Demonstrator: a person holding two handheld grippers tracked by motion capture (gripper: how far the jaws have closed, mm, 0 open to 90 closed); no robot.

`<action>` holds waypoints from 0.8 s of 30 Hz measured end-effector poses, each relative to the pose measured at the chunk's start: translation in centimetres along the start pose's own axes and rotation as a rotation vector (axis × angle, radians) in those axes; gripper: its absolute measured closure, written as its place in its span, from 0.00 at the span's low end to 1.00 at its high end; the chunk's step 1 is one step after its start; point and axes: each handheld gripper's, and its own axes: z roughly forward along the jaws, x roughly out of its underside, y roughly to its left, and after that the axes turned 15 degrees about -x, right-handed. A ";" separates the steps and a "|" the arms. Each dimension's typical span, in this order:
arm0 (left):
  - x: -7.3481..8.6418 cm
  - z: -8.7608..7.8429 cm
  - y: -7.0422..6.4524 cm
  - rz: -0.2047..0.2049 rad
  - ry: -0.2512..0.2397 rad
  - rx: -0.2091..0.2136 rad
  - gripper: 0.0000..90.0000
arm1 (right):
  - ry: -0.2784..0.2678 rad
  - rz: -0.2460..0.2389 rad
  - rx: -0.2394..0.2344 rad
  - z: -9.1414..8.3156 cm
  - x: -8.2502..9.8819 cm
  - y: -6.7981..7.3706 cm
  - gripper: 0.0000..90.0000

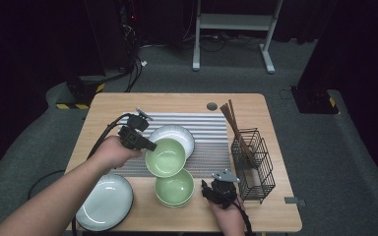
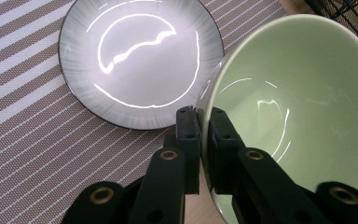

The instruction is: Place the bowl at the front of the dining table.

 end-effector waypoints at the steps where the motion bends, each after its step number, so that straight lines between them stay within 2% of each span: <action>1: -0.1 0.0 0.2 0.017 0.004 0.002 0.94 | 0.000 -0.002 0.001 0.0 0.0 0.0 0.43; 3: -0.3 0.2 0.5 -0.002 -0.004 -0.005 0.94 | 0.001 -0.002 0.001 0.0 0.0 0.0 0.43; 10: -0.7 0.7 1.3 -0.029 -0.023 -0.013 0.94 | 0.002 -0.003 0.001 0.0 0.0 0.1 0.43; 11: -0.7 0.9 1.2 -0.057 -0.034 -0.015 0.94 | 0.003 -0.003 0.004 0.0 0.0 0.1 0.43; 13: -0.7 1.2 1.4 -0.025 -0.022 -0.022 0.94 | 0.004 -0.006 0.005 0.1 0.0 0.1 0.43; 15: -0.7 1.5 1.5 -0.024 -0.023 -0.030 0.94 | 0.004 -0.005 0.005 0.1 0.0 0.1 0.43; 16: -0.7 1.6 1.5 -0.051 -0.028 -0.032 0.94 | 0.004 -0.006 0.004 0.1 0.0 0.1 0.43; 19: -0.8 1.8 1.6 -0.046 -0.024 -0.034 0.94 | 0.004 -0.005 0.001 0.1 0.0 0.1 0.43; 21: -1.0 2.2 1.5 -0.085 -0.037 -0.041 0.94 | 0.004 -0.008 -0.001 0.1 0.0 0.1 0.43; 22: -1.0 2.2 1.7 -0.063 -0.027 -0.036 0.94 | 0.004 -0.008 -0.002 0.1 0.0 0.1 0.43; 24: -1.1 2.3 1.7 -0.068 -0.028 -0.038 0.94 | 0.003 -0.006 -0.002 0.0 0.0 0.1 0.43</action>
